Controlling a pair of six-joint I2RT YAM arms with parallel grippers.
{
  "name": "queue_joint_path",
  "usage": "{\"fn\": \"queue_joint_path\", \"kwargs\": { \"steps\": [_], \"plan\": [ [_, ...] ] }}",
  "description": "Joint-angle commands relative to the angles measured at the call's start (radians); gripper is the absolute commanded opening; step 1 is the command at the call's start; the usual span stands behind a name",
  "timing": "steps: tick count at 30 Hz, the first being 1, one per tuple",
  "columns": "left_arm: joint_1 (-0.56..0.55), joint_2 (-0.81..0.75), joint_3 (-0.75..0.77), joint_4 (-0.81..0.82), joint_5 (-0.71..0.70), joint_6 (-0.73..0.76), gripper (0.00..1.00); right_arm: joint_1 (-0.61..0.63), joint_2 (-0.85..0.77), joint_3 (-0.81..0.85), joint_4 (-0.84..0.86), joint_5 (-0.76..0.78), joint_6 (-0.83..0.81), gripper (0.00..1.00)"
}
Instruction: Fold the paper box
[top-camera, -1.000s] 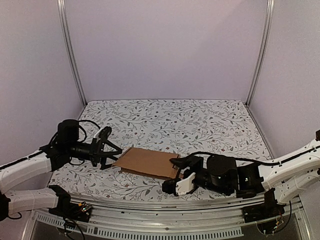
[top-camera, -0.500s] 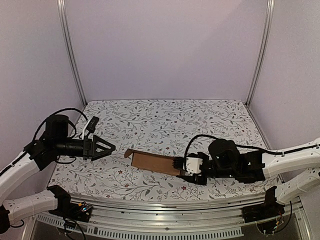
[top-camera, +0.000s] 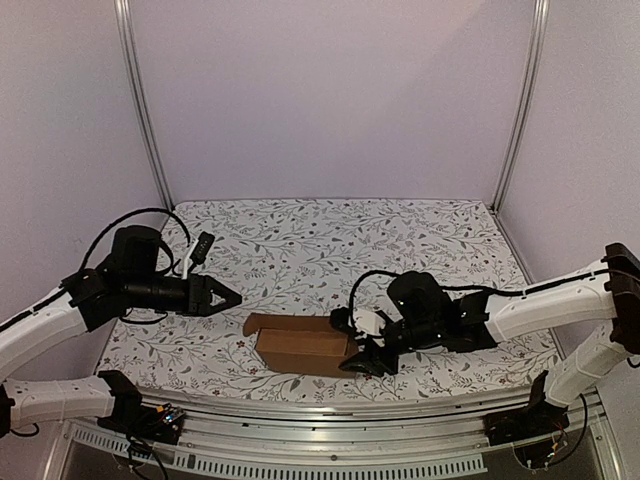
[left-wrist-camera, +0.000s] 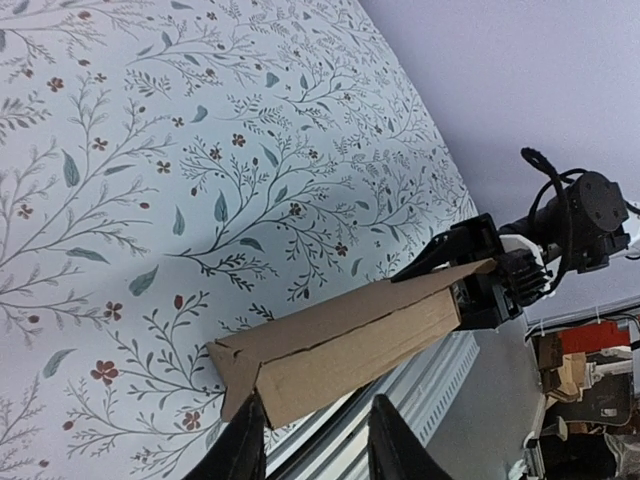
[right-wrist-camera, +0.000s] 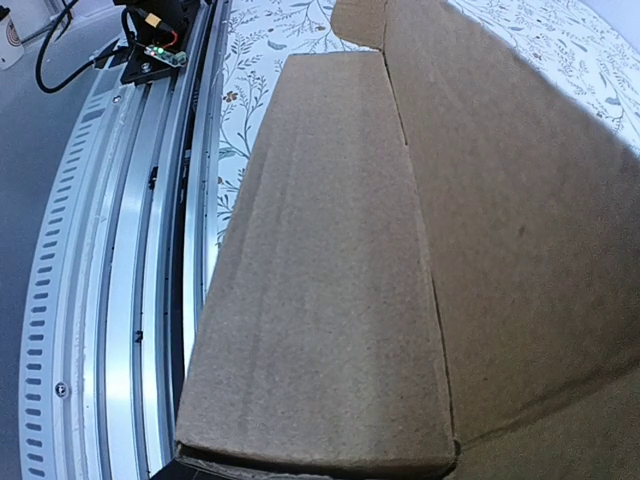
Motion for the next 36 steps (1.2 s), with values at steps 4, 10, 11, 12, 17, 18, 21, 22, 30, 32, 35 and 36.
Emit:
{"fn": "queue_joint_path", "kwargs": {
  "steps": [4,10,11,12,17,18,21,22,30,32,35,36],
  "plan": [
    [-0.066,0.039,0.043,-0.079,-0.260,0.047,0.27,-0.009,0.036,0.016,0.026,-0.045,0.032,0.32],
    [-0.108,0.078,0.018,-0.082,-0.304,0.034,0.15,-0.009,0.046,0.012,0.046,-0.045,0.039,0.32],
    [-0.113,0.085,0.012,-0.082,-0.307,0.029,0.12,-0.009,0.049,0.011,0.049,-0.045,0.039,0.32],
    [-0.119,0.092,0.008,-0.082,-0.308,0.024,0.09,-0.009,0.052,0.010,0.051,-0.047,0.040,0.32],
    [-0.143,0.112,-0.019,-0.075,-0.314,0.004,0.00,-0.009,0.053,0.005,0.062,-0.048,0.045,0.32],
    [-0.148,0.117,-0.022,-0.075,-0.311,0.001,0.00,-0.009,0.053,0.005,0.064,-0.048,0.046,0.32],
    [-0.162,0.130,-0.025,-0.075,-0.310,-0.002,0.00,-0.009,0.053,0.003,0.068,-0.050,0.049,0.32],
    [-0.168,0.132,-0.025,-0.074,-0.311,-0.003,0.00,-0.009,0.053,0.002,0.070,-0.051,0.049,0.32],
    [-0.228,0.168,-0.024,-0.039,-0.268,-0.024,0.00,-0.009,0.058,-0.007,0.091,-0.040,0.058,0.33],
    [-0.240,0.171,-0.022,-0.041,-0.273,-0.024,0.00,-0.009,0.060,-0.009,0.094,-0.039,0.061,0.35],
    [-0.247,0.170,-0.022,-0.045,-0.284,-0.024,0.00,-0.009,0.060,-0.013,0.098,-0.038,0.063,0.36],
    [-0.247,0.166,-0.021,-0.049,-0.291,-0.024,0.00,-0.009,0.061,-0.015,0.099,-0.039,0.063,0.36]
  ]
}}
